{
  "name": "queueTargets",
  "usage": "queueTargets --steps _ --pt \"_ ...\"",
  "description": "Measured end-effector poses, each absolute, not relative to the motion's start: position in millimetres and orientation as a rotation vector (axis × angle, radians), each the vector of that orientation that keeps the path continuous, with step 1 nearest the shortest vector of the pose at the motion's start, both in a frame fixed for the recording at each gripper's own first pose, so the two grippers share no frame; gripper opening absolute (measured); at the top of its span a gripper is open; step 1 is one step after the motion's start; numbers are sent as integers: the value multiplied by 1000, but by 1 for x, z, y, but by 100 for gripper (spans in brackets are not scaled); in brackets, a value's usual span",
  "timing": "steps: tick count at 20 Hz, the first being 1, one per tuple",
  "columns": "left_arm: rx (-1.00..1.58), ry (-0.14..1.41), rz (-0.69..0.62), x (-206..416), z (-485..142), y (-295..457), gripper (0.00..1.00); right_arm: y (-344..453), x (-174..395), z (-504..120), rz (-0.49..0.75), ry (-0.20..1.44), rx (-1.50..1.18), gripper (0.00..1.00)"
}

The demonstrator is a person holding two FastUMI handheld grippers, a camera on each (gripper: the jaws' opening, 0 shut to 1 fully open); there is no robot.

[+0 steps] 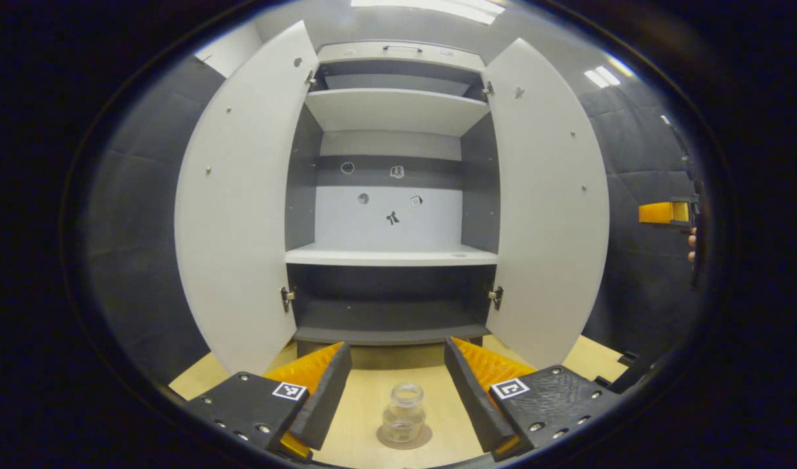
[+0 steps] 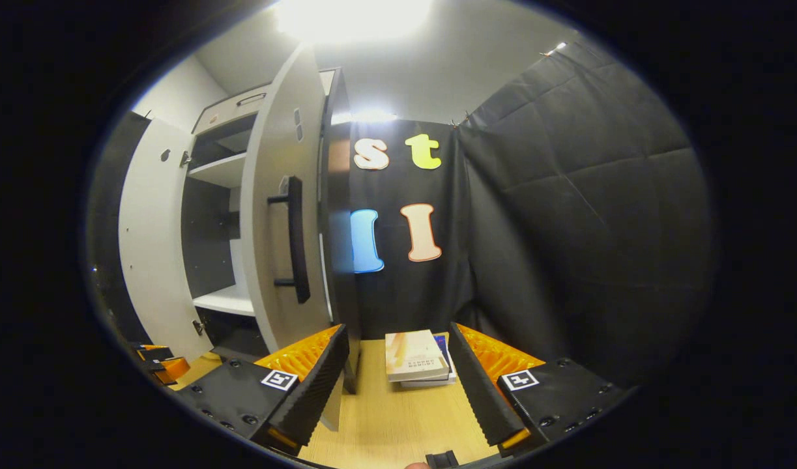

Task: Grasp the bottle in the cabinet with the left hand and place it on the coaster, then close the right door with the right hand and the left door with the left hand.

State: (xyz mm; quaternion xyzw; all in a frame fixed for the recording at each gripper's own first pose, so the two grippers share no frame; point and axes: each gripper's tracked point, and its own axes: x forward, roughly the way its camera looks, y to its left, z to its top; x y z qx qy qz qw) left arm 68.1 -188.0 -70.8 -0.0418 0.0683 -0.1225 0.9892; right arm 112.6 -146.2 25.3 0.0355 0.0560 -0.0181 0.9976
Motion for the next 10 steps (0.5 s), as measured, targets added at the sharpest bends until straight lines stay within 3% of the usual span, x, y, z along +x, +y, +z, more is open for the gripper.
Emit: queueTargets --steps 10 --pt "-56 74 -43 67 -12 -46 87 -120 176 79 -50 83 94 96"
